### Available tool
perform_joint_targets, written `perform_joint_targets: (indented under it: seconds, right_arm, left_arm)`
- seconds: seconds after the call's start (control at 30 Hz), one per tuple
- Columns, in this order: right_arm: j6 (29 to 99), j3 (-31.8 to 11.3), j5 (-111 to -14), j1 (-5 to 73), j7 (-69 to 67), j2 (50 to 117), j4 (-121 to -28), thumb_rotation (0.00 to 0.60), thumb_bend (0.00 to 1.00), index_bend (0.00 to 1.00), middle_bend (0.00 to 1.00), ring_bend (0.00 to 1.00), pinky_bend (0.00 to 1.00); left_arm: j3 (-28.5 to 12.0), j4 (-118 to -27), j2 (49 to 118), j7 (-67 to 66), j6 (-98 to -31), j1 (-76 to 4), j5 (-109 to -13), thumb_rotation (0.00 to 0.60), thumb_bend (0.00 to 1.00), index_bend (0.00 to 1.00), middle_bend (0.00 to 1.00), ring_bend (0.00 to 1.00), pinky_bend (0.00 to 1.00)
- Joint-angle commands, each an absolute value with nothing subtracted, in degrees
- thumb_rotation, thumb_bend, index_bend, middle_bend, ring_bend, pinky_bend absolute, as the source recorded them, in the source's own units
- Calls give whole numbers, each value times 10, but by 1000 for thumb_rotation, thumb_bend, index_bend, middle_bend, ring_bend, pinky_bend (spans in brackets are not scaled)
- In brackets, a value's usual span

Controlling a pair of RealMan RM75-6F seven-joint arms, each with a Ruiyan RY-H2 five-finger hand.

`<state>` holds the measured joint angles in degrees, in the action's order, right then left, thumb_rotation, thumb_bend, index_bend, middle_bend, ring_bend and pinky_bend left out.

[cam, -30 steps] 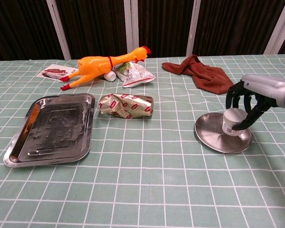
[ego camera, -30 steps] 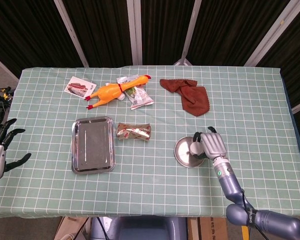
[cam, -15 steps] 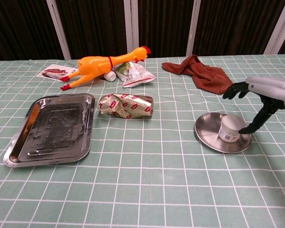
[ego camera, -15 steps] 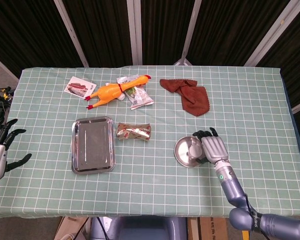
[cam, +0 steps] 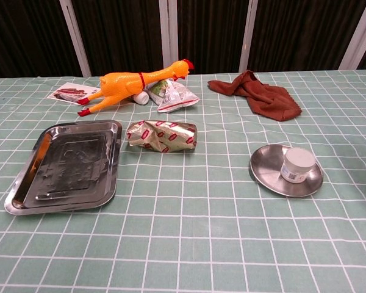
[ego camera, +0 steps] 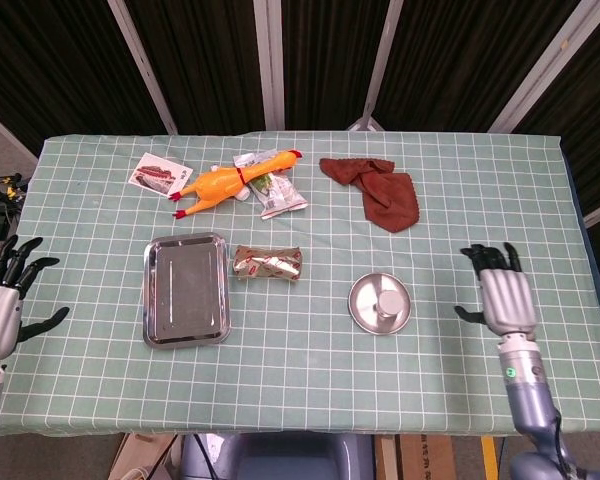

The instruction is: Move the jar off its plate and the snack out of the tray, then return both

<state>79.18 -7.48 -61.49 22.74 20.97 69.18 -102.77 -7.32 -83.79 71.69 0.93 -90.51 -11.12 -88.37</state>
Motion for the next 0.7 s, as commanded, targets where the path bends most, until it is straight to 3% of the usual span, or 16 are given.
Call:
perform_joint_targets:
  seconds: [0.03,0.37,0.7]
  right_arm:
    - [865,-39,-673,154,146,658,-1023,600,151,212,185,155,0]
    - [891,-6,-725,91,81,677,-967,600,152,212,185,155,0]
    - [891,-18,-733,74,78,686,-951,600,152,212,185,155,0]
  left_arm:
    - [-80,-845,723,-7,-882,-127,-875,600,165,285,96,17,175]
    - [-149,-942,733,-150,-661,-275,-748,600,129,261,95,17,180]
    - [-188,-905,850,-288,-559,-402,-575,600,109,261,94,17,180]
